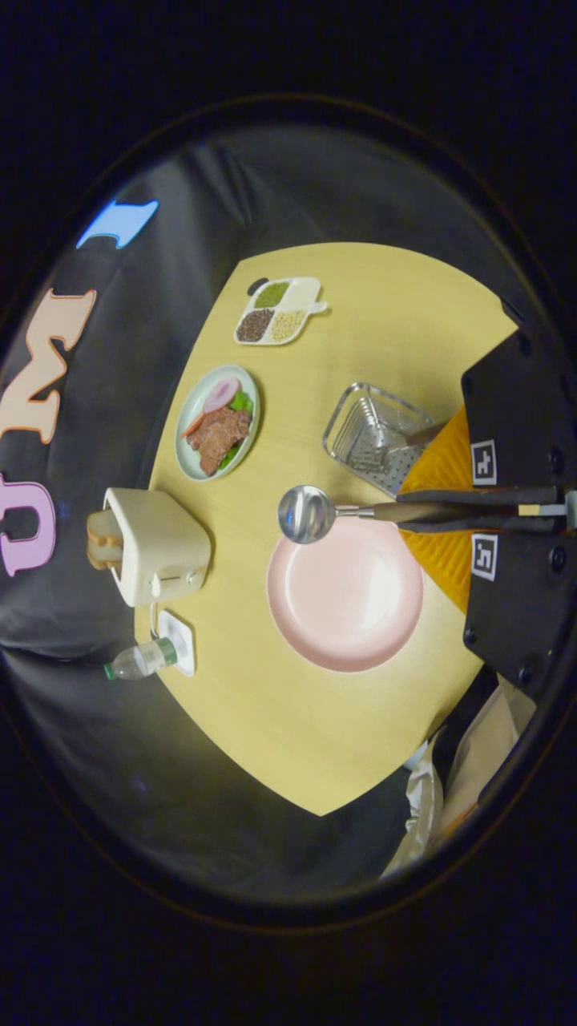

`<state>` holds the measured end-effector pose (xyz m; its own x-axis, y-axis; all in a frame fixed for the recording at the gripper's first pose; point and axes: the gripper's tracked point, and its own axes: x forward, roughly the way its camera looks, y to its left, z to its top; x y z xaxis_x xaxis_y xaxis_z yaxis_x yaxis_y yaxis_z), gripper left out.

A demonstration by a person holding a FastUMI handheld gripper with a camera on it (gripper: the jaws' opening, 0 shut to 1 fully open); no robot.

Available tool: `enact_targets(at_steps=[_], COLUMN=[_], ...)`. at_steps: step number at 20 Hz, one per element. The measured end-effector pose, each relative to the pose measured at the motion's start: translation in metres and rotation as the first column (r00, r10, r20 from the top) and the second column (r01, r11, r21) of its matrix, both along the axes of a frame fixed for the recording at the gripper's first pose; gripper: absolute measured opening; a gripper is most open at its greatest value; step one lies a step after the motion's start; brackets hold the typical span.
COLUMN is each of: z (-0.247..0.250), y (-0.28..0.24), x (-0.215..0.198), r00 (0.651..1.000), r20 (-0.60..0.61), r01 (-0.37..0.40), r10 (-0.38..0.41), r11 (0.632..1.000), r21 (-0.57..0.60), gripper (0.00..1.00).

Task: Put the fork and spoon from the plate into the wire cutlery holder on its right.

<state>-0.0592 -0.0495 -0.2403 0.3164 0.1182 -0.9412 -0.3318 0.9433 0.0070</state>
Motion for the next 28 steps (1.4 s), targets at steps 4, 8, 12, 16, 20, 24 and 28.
enact_targets(at_steps=[4,8,12,16,20,24,28], z=[0.003,0.004,0.006,0.009,0.014,0.016,0.023], y=[-0.028,-0.046,-0.058,-0.057,-0.061,-0.057,-0.042], x=[-0.003,-0.005,-0.005,0.005,0.008,0.011,0.013], r00=[1.0,0.998,0.996,0.993,0.988,0.984,0.974], r20=[-0.015,-0.028,-0.02,0.013,0.04,0.073,0.127], r01=[0.007,0.046,0.084,0.119,0.146,0.162,0.178], r10=[-0.008,-0.048,-0.085,-0.119,-0.146,-0.164,-0.189], r11=[0.999,0.998,0.996,0.993,0.989,0.986,0.979], r21=[-0.039,-0.044,-0.043,-0.009,0.005,0.038,0.095], gripper=[0.08,0.1,0.12,0.15,0.36,0.64,0.92])
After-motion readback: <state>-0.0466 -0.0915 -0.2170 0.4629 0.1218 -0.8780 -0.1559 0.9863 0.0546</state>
